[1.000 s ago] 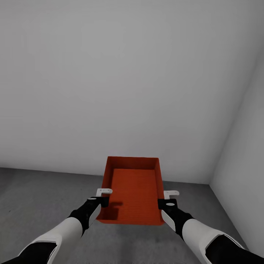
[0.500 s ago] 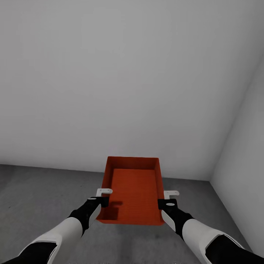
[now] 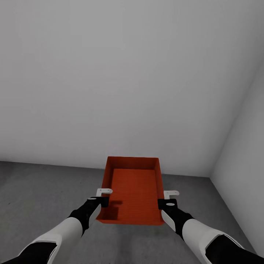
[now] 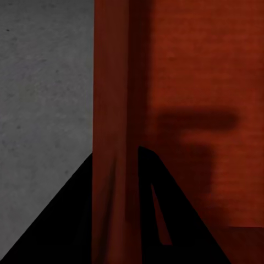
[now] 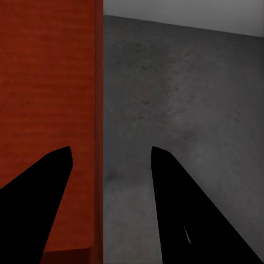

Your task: Move the two storage containers from the living room to the garage. In the garage, place one container on the floor and stack the other container on top of it (either order is fine).

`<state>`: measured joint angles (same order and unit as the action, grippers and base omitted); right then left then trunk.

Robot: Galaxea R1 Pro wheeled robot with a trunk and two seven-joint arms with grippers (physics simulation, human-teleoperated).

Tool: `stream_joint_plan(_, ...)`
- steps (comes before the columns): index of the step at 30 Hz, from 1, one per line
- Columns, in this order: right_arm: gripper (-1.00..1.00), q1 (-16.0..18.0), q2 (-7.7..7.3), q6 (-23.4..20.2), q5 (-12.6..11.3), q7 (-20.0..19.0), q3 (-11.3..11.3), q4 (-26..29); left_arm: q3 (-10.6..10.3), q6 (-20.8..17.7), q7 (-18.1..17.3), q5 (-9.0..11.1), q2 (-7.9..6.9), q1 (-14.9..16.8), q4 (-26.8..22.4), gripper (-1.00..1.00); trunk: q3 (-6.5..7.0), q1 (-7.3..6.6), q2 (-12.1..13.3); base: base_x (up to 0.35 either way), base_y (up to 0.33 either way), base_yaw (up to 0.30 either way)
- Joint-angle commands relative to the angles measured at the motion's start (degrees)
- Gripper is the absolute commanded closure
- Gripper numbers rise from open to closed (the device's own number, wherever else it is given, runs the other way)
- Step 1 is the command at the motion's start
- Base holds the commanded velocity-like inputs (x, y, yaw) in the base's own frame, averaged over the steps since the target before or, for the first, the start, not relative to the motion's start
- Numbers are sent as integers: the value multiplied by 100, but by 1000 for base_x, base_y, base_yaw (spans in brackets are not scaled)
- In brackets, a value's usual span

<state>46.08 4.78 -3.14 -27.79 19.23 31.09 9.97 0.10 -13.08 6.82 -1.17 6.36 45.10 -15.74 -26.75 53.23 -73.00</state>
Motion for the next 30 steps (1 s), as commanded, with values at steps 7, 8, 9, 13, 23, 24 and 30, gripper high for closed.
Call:
stream_joint_plan(7,100,7,-3,68,36,-163,-107,128,51,-36,47,12,-3,-1,0,100,-195,154,-286,0,0,0)
stream_joint_plan(8,100,7,-3,68,36,-162,-109,128,51,-36,47,12,-3,-1,0,100,-222,176,-326,0,0,0)
stream_joint_plan(9,100,7,-3,68,36,-163,-110,128,51,-36,47,12,-3,-1,0,100,-249,198,-367,0,0,0)
stream_joint_plan(13,100,7,-3,68,36,-165,-104,128,51,-36,47,12,-3,-1,0,100,-357,286,-527,0,0,0)
stream_joint_plan(23,100,7,-6,77,36,-165,-103,128,51,-36,47,12,-3,-1,0,100,-628,506,-928,0,0,0)
stream_joint_plan(24,100,7,-6,77,36,-165,-103,128,51,-36,47,12,-3,-1,0,100,-655,528,-968,0,0,0)
stream_joint_plan(30,100,7,-5,77,36,-165,-104,128,51,-36,47,12,-3,-1,0,100,-818,659,-1209,0,0,0)
